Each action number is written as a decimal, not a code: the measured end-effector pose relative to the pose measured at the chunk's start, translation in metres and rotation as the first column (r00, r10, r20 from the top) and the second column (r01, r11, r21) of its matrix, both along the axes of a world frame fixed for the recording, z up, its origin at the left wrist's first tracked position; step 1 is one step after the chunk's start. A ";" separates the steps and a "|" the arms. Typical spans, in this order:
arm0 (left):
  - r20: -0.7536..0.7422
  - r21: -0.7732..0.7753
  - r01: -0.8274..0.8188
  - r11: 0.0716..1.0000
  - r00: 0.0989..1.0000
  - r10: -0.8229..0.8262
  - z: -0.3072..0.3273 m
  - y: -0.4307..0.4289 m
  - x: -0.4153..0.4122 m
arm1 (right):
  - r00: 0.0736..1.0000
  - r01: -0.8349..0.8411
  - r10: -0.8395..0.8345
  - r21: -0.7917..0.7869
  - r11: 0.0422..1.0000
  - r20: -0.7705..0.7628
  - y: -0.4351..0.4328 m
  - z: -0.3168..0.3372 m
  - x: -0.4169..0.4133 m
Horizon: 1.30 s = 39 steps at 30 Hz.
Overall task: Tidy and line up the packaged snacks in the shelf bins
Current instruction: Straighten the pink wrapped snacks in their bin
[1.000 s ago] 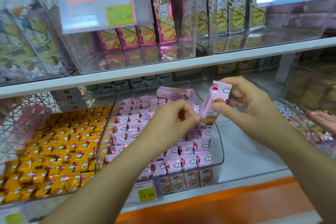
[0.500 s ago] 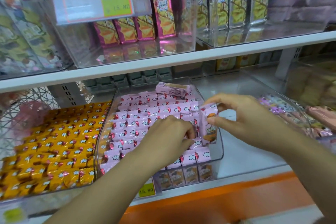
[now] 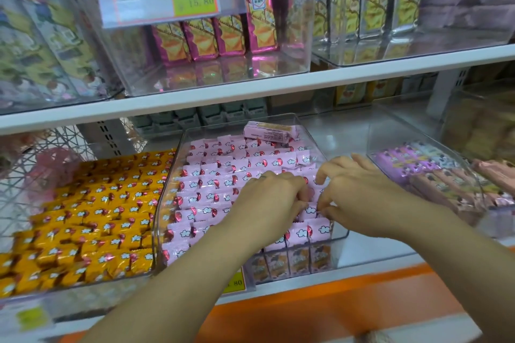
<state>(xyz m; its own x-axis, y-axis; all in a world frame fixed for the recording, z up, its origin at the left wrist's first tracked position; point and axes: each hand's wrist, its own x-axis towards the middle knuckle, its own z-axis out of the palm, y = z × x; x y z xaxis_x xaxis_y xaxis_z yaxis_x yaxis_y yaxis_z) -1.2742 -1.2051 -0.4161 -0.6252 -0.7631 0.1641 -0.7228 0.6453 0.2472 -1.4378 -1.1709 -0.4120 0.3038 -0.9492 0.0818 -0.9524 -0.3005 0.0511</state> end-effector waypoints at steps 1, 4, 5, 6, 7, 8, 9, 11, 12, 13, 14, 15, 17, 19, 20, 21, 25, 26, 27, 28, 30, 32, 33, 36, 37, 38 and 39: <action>-0.010 0.029 0.013 0.999 1.000 -0.013 0.001 -0.001 0.001 | 1.000 -0.008 0.008 -0.011 1.000 0.020 -0.001 -0.001 -0.001; -0.163 0.156 0.027 0.987 0.987 -0.001 0.006 -0.007 0.008 | 0.975 -0.043 0.053 -0.050 0.998 0.216 0.000 -0.003 -0.006; -0.228 0.175 0.009 0.984 0.973 0.031 0.008 -0.012 0.009 | 0.950 -0.037 0.056 -0.065 0.997 0.308 -0.001 -0.002 -0.008; -0.283 0.176 -0.019 0.984 0.957 0.069 0.008 -0.018 0.009 | 0.914 -0.017 0.050 -0.084 0.996 0.403 -0.002 -0.001 -0.011; -0.328 0.168 -0.055 0.984 0.938 0.109 0.009 -0.025 0.008 | 0.870 0.012 0.041 -0.105 0.994 0.491 -0.005 -0.001 -0.013; -0.359 0.153 -0.094 0.984 0.922 0.144 0.009 -0.033 0.005 | 0.826 0.047 0.037 -0.134 0.990 0.562 -0.008 0.000 -0.017; -0.368 0.131 -0.130 0.983 0.914 0.170 0.010 -0.041 0.002 | 0.788 0.086 0.031 -0.160 0.983 0.614 -0.011 0.000 -0.020; -0.340 0.081 -0.184 0.980 0.919 0.201 0.010 -0.058 -0.005 | 0.735 0.157 0.009 -0.183 0.970 0.678 -0.015 0.000 -0.024; -0.338 0.072 -0.207 0.976 0.915 0.220 0.009 -0.067 -0.008 | 0.717 0.183 -0.004 -0.183 0.966 0.697 -0.017 -0.001 -0.024; -0.351 0.072 -0.235 0.969 0.904 0.245 0.009 -0.076 -0.010 | 0.703 0.203 -0.015 -0.179 0.963 0.711 -0.018 -0.001 -0.024; -0.367 0.068 -0.265 0.962 0.890 0.271 0.008 -0.084 -0.012 | 0.691 0.214 -0.022 -0.175 0.961 0.722 -0.019 -0.002 -0.024; -0.371 0.053 -0.298 0.953 0.880 0.295 0.007 -0.091 -0.014 | 0.681 0.214 -0.019 -0.174 0.961 0.732 -0.021 -0.003 -0.023; -0.293 0.011 -0.351 0.936 0.894 0.339 0.003 -0.104 -0.017 | 0.667 0.184 0.009 -0.177 0.967 0.745 -0.023 -0.005 -0.021; -0.175 -0.006 -0.374 0.927 0.913 0.368 0.003 -0.111 -0.022 | 0.662 0.163 0.031 -0.185 0.969 0.749 -0.026 -0.008 -0.020; -0.126 -0.008 -0.378 0.926 0.919 0.374 0.003 -0.113 -0.024 | 0.661 0.161 0.033 -0.185 0.969 0.750 -0.026 -0.008 -0.020; -0.097 -0.011 -0.381 0.924 0.920 0.379 0.003 -0.116 -0.025 | 0.658 0.161 0.033 -0.184 0.970 0.753 -0.027 -0.008 -0.021; -0.136 -0.038 -0.385 0.922 0.916 0.377 0.000 -0.124 -0.025 | 0.655 0.156 0.022 -0.164 0.974 0.755 -0.028 -0.006 -0.021; -0.134 -0.049 -0.398 0.916 0.912 0.389 0.000 -0.123 -0.024 | 0.660 0.155 0.021 -0.164 0.974 0.751 -0.027 -0.006 -0.021; -0.112 -0.071 -0.418 0.905 0.905 0.410 0.000 -0.123 -0.022 | 0.662 0.156 0.022 -0.166 0.974 0.749 -0.027 -0.007 -0.021; -0.087 -0.109 -0.434 0.894 0.900 0.426 0.001 -0.120 -0.020 | 0.662 0.158 0.023 -0.169 0.973 0.749 -0.027 -0.007 -0.021; -0.131 -0.177 -0.414 0.893 0.909 0.395 0.004 -0.113 -0.015 | 0.668 0.168 0.040 -0.203 0.965 0.743 -0.027 -0.007 -0.020; -0.286 -0.187 -0.309 0.932 0.925 0.250 0.012 -0.098 -0.009 | 0.654 0.151 0.097 -0.255 0.955 0.750 -0.027 -0.004 -0.020; -0.344 -0.173 -0.227 0.958 0.926 0.157 0.017 -0.087 -0.007 | 0.634 0.128 0.127 -0.266 0.955 0.763 -0.026 -0.002 -0.020; -0.367 0.007 0.038 0.999 0.930 -0.033 0.033 -0.052 0.001 | 0.504 0.038 0.166 -0.214 0.976 0.848 -0.018 0.007 -0.017; -0.362 0.091 0.102 0.991 0.930 -0.063 0.037 -0.044 0.003 | 0.434 -0.001 0.167 -0.186 0.983 0.885 -0.015 0.010 -0.017; -0.363 0.166 0.155 0.974 0.928 -0.085 0.039 -0.038 0.006 | 0.359 -0.040 0.171 -0.168 0.985 0.918 -0.012 0.014 -0.016; -0.370 0.233 0.192 0.953 0.924 -0.096 0.040 -0.034 0.008 | 0.291 -0.071 0.173 -0.160 0.985 0.941 -0.009 0.017 -0.016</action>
<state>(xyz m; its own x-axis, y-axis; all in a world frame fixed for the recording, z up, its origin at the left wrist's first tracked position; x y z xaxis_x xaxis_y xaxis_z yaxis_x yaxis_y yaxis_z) -1.2659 -1.2391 -0.3762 -0.6698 -0.7147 0.2016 -0.4622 0.6137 0.6400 -1.4536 -1.1797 -0.3953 0.0775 -0.8836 0.4618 -0.3051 -0.4620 -0.8328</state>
